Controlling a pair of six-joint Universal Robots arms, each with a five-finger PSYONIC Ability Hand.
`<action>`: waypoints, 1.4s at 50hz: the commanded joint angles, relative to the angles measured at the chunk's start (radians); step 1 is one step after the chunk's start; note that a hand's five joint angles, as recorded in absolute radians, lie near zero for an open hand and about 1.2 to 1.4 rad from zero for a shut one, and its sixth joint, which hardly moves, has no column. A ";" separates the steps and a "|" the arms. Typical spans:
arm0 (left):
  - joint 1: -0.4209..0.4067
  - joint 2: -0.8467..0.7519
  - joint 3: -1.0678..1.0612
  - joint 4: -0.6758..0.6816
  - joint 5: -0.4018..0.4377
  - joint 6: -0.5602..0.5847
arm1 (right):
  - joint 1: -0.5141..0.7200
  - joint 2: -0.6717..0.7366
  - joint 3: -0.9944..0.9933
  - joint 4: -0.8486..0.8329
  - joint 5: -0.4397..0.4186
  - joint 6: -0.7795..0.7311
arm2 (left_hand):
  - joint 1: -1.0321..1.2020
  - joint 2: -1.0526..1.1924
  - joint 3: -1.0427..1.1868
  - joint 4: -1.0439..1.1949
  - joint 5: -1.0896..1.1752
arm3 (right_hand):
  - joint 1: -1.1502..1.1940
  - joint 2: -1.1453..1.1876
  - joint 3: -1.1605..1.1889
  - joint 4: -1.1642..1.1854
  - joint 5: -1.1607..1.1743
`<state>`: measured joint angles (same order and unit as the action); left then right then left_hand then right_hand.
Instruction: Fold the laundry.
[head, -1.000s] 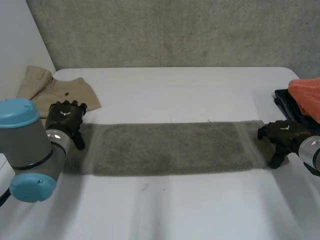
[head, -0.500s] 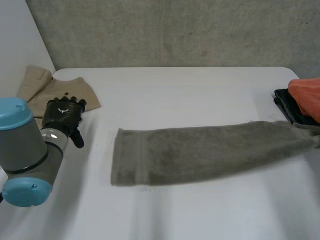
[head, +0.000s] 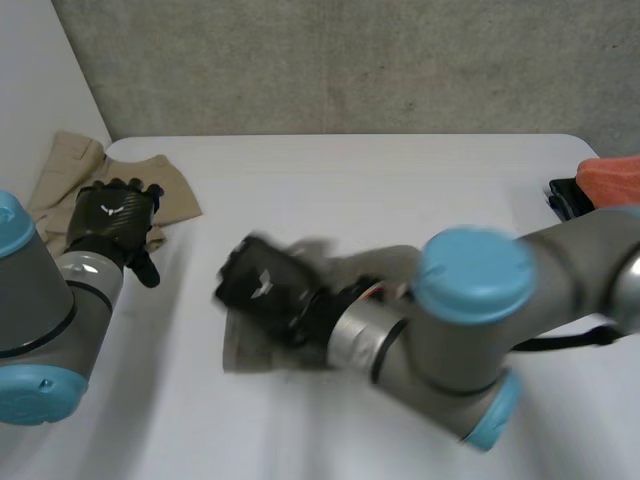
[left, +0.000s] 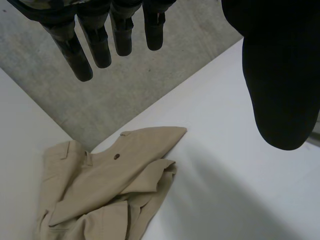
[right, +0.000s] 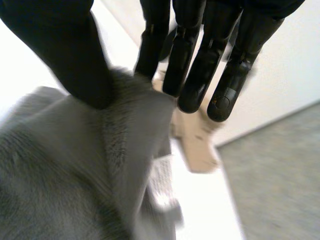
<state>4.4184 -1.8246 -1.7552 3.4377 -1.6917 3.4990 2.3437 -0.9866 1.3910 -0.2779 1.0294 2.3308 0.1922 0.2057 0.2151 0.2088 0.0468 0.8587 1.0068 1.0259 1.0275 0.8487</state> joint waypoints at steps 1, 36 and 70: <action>-0.037 -0.002 -0.004 0.002 0.014 0.000 | 0.040 0.094 -0.023 0.034 0.099 0.004 | -0.017 -0.030 -0.040 -0.033 -0.046 | -0.684 -0.832 -0.851 -0.853 -0.849; -0.246 -0.024 0.046 -0.011 0.050 -0.084 | -0.420 -0.234 0.226 0.180 0.278 0.257 | -0.011 -0.025 -0.034 -0.028 -0.040 | 0.538 0.389 0.370 0.369 0.373; -0.177 0.038 -0.044 -0.009 0.066 -0.113 | -0.420 -0.156 0.398 0.108 0.250 0.351 | -0.011 -0.025 -0.034 -0.028 -0.040 | -0.049 -0.197 -0.216 -0.218 -0.214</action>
<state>4.2409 -1.7849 -1.7980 3.4285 -1.6262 3.3883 1.9428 -1.1520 1.7784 -0.1340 1.3042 2.6793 0.1922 0.2057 0.2151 0.2072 0.0468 0.4815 0.5292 0.5570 0.5575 0.3650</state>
